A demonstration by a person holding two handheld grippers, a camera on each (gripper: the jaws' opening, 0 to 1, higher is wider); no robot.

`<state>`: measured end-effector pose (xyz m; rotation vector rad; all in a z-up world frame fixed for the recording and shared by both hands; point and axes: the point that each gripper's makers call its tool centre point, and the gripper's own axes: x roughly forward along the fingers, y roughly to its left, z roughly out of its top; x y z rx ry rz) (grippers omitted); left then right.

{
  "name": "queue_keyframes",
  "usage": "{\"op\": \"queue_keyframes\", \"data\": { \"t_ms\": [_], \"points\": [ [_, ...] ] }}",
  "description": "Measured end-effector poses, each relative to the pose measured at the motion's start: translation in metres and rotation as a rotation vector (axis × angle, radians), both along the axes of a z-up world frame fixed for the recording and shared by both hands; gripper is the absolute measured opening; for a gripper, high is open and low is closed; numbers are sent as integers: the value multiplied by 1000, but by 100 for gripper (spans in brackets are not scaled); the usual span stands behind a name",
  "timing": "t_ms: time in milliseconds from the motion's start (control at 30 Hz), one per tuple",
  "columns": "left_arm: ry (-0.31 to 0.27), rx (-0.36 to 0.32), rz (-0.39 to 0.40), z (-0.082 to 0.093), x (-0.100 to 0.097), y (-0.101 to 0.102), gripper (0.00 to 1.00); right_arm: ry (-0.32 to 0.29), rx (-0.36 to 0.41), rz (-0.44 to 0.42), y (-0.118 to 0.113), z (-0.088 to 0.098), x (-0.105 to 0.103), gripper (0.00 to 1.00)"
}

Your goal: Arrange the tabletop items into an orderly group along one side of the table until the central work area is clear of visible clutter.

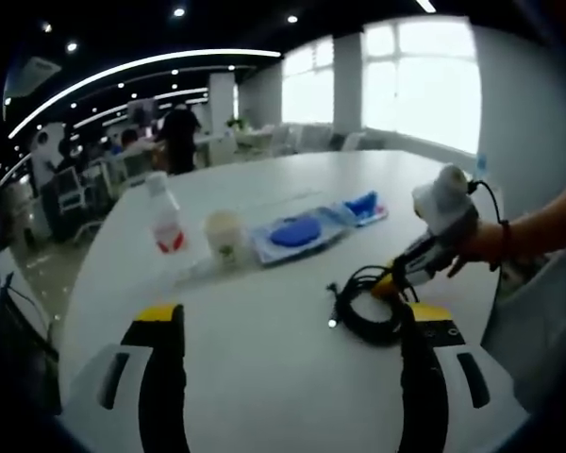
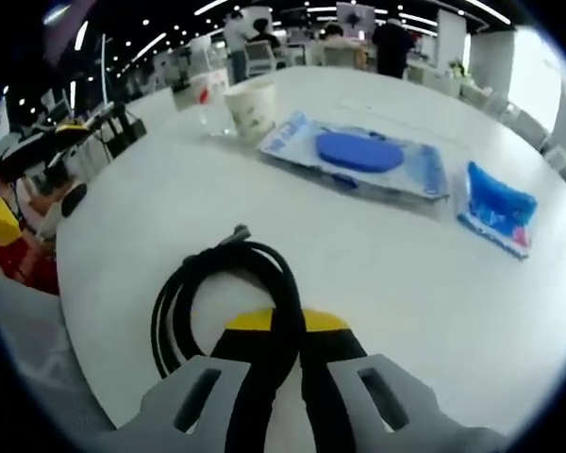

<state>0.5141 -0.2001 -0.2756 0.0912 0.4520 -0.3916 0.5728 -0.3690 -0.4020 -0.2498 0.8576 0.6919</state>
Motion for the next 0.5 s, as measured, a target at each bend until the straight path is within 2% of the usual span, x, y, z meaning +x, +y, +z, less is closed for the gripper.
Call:
{"op": "queue_keyframes", "data": {
  "t_ms": [200,367,500],
  "points": [
    [0,33,5,-1,0,3,91,8,-13,-7,0,0,0,7],
    [10,44,-1,-3,-1,2,91,43,41,-51,-3,5,-1,6],
    [12,49,-7,-4,-1,1,91,47,53,-56,-7,12,-2,5]
  ]
}}
